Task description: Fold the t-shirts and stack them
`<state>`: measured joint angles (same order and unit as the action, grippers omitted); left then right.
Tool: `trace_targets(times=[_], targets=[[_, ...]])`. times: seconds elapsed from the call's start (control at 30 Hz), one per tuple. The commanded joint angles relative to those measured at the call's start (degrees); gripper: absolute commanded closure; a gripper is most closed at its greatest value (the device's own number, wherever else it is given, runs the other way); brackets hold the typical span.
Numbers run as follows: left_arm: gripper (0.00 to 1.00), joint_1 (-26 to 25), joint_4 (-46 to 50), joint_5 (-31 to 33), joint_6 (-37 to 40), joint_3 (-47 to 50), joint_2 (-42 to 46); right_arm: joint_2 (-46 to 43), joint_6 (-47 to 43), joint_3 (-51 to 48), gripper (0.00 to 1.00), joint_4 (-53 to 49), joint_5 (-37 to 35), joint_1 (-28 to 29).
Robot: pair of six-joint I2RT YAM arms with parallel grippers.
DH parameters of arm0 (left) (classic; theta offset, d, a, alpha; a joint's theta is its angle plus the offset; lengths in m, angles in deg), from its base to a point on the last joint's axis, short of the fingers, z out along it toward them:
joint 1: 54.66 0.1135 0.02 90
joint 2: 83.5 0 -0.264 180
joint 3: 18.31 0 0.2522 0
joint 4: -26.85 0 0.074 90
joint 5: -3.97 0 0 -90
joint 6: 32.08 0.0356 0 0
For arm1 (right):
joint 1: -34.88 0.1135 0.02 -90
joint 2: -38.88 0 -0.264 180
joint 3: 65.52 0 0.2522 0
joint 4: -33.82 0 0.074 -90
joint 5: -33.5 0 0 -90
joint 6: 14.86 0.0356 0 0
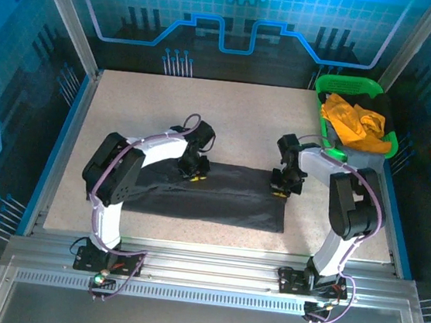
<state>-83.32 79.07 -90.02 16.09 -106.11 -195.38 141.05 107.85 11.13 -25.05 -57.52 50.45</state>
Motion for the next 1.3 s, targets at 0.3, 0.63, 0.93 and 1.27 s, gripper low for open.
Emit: trace_targets(times=[0.3,0.63,0.93,1.27], targets=[[0.78,-1.43,2.97,-9.6,-2.98,-9.52,-9.65,17.17,-4.64,18.43,0.86,-15.2,-6.52,-6.66],[0.68,-2.26,0.31,-13.85,-3.71,-27.64,-21.14,29.4,-6.6,39.06,0.86,-20.36,-10.83,-15.08],[0.51,0.33,7.58,-2.78,-4.88,-20.89,-4.52,16.97,-5.36,35.21,0.74,-15.24,-13.75,-7.94],[0.5,15.71,5.9,-7.34,16.71,-5.13,2.8,3.41,-7.47,21.86,0.55,1.6,15.28,4.41]])
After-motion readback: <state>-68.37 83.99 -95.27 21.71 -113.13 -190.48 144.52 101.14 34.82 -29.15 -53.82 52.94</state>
